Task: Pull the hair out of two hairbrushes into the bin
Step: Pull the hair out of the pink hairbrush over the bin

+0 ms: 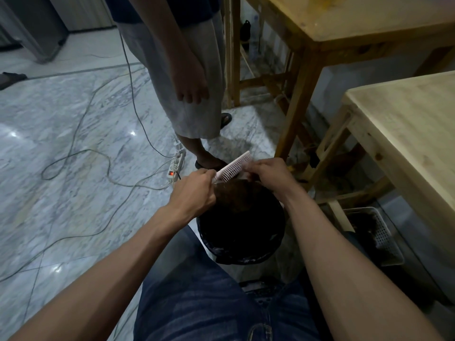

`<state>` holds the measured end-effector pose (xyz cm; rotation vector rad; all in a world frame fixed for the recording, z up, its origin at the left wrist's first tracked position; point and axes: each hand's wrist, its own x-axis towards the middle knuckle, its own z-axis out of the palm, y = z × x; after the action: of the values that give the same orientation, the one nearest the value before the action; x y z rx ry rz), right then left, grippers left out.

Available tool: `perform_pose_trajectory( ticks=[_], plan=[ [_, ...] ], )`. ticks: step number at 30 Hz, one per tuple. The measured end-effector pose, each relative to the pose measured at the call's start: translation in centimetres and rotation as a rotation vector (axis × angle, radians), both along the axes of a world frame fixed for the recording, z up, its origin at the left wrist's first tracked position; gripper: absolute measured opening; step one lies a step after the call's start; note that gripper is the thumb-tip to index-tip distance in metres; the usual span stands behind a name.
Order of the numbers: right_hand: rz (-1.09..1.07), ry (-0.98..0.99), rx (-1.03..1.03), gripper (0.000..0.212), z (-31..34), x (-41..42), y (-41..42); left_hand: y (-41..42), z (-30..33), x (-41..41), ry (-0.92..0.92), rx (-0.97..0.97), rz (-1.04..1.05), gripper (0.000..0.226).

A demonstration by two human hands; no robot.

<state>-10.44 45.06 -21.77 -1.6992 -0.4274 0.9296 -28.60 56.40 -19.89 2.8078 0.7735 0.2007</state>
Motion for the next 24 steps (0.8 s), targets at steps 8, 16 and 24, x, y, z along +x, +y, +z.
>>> perform_pose_trajectory(
  ticks=[8, 16, 24],
  plan=[
    [0.136, -0.066, -0.107, 0.011, -0.9, -0.8, -2.0, 1.0, 0.0, -0.4, -0.134, -0.016, 0.052, 0.017],
    [0.174, -0.305, -0.146, 0.010, 0.3, -2.1, -0.4, 0.5, 0.5, 0.1, -0.205, -0.062, 0.046, 0.022],
    [0.342, -0.212, -0.266, 0.051, 0.4, -1.9, -1.8, 1.3, -0.1, -0.1, -0.185, -0.114, 0.089, 0.018]
  ],
)
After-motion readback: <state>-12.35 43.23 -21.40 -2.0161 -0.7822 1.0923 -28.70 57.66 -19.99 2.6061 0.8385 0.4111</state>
